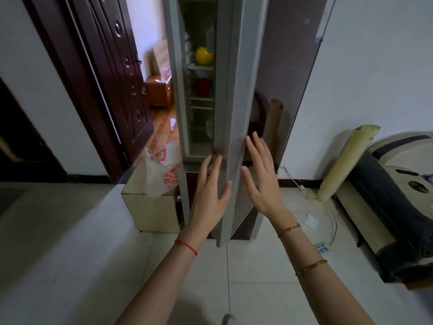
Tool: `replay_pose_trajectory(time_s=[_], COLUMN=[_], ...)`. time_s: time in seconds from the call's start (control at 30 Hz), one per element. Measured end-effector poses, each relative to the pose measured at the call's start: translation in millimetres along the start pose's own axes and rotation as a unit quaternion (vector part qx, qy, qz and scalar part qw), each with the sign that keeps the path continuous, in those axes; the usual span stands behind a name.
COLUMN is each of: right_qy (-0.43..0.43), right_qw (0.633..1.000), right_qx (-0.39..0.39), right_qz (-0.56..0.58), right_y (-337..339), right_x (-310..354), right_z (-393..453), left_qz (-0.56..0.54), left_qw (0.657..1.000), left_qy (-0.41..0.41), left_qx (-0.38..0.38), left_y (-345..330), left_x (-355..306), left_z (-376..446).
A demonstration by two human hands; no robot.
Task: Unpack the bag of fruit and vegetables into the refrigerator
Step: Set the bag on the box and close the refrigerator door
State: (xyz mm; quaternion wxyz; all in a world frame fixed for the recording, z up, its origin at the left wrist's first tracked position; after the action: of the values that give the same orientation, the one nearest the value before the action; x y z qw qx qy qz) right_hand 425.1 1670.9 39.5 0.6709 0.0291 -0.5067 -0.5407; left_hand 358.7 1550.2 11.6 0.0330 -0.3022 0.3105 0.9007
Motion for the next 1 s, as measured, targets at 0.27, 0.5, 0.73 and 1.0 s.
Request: replay_pose_trajectory(time_s=[0.27,0.5,0.73,1.0], right_qy=[0.026,0.064,0.071,0.058], right_qw=[0.998,0.996,0.996,0.995], right_qx=[0.046,0.056,0.052,0.044], right_qz=[0.031,-0.004,-0.024,-0.067], right_y=[-66.5,-126.2,-178.4,-224.6], right_x=[14.0,15.5,12.1,0.2], right_z=[60.5,124.5,186.2,251.0], left_qz=[-0.019,-0.072,-0.075,-0.073], left_qw=[0.999,0.994,0.994,0.995], left_qy=[0.05,0.077,0.078,0.075], left_qx=[-0.007,-0.041,-0.029,0.007], left_y=[29.3,49.5,53.5,50.4], left_x=[101.1,167.3,225.7,286.5], left_z=[42.1,90.9,141.1,199.9])
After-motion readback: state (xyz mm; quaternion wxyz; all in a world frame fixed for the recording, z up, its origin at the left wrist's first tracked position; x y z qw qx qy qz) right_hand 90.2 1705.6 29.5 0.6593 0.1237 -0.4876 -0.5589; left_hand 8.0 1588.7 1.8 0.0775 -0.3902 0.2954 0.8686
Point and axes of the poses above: each hand's wrist, its own z-axis towards the middle knuckle, its own y-axis out of the back of the hand, x = y × z, the point moved 7 cm from there along z, towards the middle knuckle, and after that the axes turned 13 degrees about -y, right-handed, at the moved point
